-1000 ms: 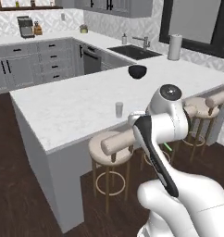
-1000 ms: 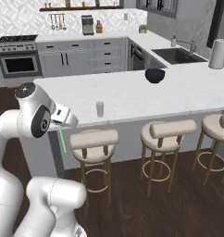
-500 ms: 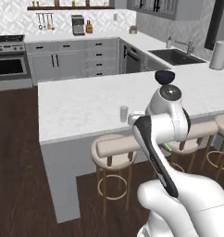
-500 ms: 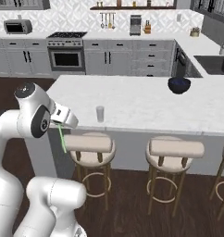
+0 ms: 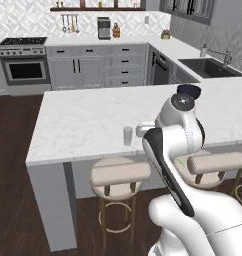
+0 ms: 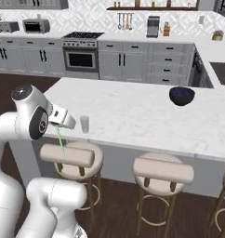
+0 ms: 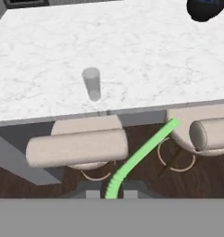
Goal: Take a straw from the drawer in front and place it inside the glass cup on the dining counter.
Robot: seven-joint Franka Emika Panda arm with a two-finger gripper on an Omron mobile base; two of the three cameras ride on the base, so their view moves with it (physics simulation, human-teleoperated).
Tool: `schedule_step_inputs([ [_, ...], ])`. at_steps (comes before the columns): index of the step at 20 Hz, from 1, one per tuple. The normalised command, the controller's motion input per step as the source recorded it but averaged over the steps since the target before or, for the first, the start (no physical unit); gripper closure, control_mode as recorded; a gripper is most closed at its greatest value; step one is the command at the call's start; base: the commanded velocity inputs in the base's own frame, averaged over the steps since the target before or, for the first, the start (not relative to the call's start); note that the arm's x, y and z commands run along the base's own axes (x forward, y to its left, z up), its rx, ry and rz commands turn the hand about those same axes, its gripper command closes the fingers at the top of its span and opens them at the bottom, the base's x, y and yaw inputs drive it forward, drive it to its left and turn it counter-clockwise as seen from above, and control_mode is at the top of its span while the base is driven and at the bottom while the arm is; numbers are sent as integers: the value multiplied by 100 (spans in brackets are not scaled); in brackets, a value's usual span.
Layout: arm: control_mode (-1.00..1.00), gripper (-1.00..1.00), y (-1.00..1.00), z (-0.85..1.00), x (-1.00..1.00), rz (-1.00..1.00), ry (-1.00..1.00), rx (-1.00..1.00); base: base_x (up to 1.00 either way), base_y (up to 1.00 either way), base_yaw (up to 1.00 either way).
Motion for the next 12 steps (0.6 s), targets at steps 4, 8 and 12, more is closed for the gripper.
schedule_step_inputs([
  [4, 100, 100, 0, 0, 0, 0, 0, 0, 91, 0, -7],
  [8, 100, 100, 0, 0, 0, 0, 0, 0, 85, 1, -33],
  [12, 100, 100, 0, 0, 0, 0, 0, 0, 79, 19, -43],
])
